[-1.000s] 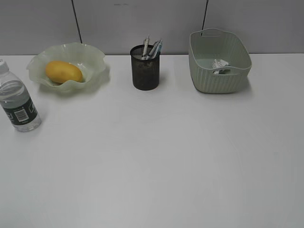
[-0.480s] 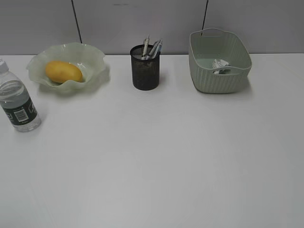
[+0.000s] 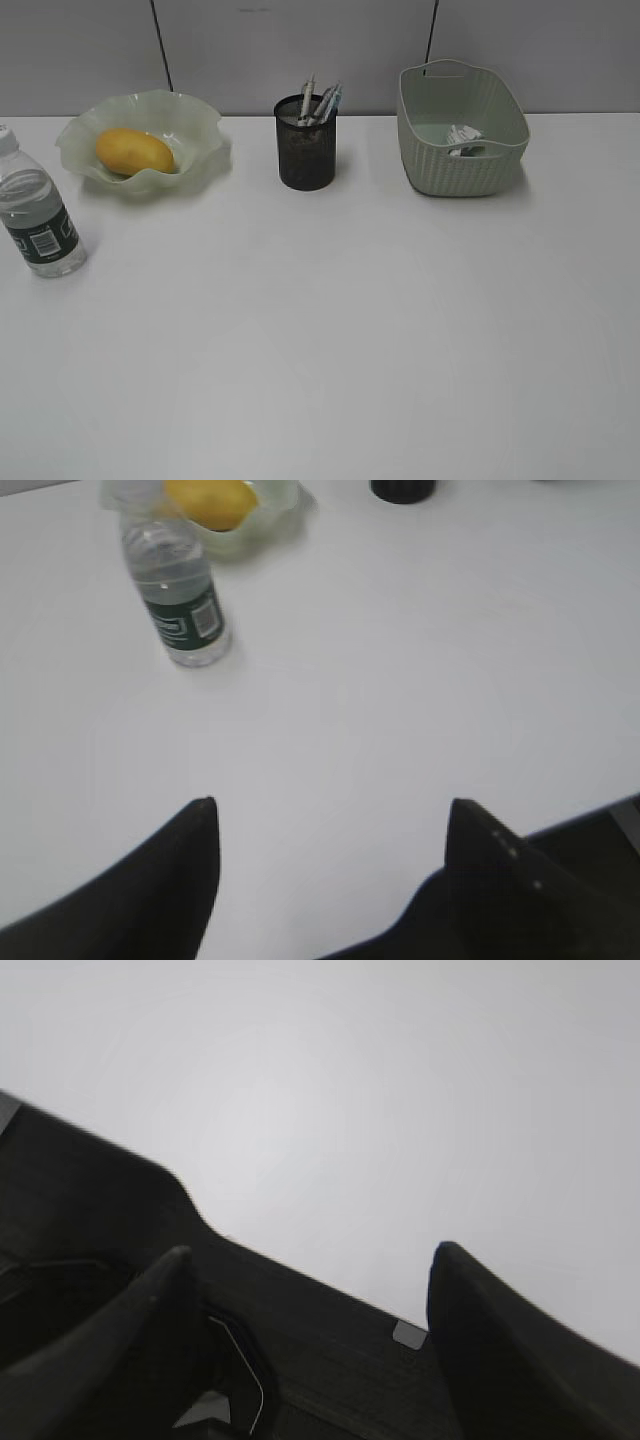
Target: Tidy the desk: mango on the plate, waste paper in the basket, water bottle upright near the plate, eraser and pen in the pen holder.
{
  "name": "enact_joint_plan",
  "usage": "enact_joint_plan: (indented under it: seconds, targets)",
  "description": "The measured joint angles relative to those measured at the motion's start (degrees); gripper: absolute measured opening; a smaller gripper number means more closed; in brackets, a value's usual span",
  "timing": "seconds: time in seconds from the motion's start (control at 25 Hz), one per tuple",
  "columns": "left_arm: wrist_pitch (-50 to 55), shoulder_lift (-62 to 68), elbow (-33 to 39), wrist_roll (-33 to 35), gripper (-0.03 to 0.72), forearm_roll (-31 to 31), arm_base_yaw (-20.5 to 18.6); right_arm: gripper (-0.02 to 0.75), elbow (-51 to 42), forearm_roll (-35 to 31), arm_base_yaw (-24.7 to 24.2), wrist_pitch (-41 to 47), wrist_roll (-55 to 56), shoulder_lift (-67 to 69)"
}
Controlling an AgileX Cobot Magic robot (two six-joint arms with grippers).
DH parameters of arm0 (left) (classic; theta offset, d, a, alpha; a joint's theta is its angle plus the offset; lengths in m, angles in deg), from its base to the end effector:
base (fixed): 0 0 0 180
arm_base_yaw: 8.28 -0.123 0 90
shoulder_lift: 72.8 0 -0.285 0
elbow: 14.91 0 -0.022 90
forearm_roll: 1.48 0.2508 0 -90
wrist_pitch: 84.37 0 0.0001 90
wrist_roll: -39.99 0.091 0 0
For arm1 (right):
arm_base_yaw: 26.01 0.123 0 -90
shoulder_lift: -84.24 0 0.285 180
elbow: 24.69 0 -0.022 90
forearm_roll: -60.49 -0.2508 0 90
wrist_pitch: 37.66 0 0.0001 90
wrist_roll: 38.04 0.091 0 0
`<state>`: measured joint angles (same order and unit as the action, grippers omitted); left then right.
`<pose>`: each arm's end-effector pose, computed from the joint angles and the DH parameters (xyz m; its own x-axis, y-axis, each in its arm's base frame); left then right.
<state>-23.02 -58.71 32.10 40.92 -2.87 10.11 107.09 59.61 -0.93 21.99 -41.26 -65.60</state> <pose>0.0082 -0.0048 0.2840 -0.5075 0.1736 -0.8440 0.3348 0.9423 -0.0075 0.0498 0.0247 0.2705 -0.6517 -0.3584 -0.6685 -0.4640 0.8856 -0.0225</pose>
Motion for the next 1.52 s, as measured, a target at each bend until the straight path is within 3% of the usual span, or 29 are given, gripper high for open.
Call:
enact_joint_plan:
  seconds: [0.28, 0.52, 1.52]
  targets:
    - [0.0, -3.2, 0.0, 0.0, 0.533, 0.0, -12.9, 0.562, 0.0, 0.0, -17.3, -0.1, 0.0, -9.9]
    - [-0.1, -6.5, 0.1, 0.0, 0.533, 0.0, -18.8, 0.561, 0.0, 0.0, -24.5, -0.1, 0.0, -18.5]
    - [-0.2, -6.7, 0.2, 0.0, 0.533, 0.1, -19.9, 0.561, -0.1, 0.0, -25.1, -0.1, 0.0, -22.9]
